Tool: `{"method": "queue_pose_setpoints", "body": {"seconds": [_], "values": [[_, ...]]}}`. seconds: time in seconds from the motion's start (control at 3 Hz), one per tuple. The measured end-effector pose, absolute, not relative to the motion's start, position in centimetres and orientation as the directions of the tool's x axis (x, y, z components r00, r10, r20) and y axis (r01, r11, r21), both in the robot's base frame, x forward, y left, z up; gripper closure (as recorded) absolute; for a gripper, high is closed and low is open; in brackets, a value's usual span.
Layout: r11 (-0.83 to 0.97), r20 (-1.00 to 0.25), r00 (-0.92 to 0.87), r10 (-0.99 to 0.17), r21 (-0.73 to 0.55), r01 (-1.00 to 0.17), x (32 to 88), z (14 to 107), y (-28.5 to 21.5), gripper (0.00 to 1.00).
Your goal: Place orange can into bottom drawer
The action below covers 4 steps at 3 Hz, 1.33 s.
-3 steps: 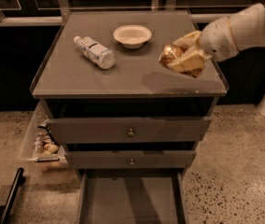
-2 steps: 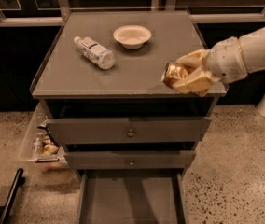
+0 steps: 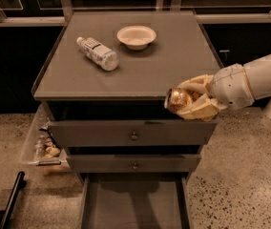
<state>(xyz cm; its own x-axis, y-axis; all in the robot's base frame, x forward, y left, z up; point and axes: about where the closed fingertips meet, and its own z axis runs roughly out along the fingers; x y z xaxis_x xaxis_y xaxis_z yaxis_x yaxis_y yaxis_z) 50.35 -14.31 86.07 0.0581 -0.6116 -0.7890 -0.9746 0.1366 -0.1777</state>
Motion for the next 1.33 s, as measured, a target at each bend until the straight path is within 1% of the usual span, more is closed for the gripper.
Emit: {"method": "queue_pose_setpoints", "body": {"seconds": [0.33, 0.67, 1.33], "values": [[0.161, -0.784, 0.038, -0.619, -0.174, -0.971, 51.5, 84.0, -14.3, 1.00], [0.217, -0.784, -0.019, -0.620, -0.147, -0.965, 51.8, 78.5, -14.7, 1.00], [0.227, -0.748, -0.058, -0.661, -0.126, -0.966, 50.2, 67.2, -15.2, 1.00]]}}
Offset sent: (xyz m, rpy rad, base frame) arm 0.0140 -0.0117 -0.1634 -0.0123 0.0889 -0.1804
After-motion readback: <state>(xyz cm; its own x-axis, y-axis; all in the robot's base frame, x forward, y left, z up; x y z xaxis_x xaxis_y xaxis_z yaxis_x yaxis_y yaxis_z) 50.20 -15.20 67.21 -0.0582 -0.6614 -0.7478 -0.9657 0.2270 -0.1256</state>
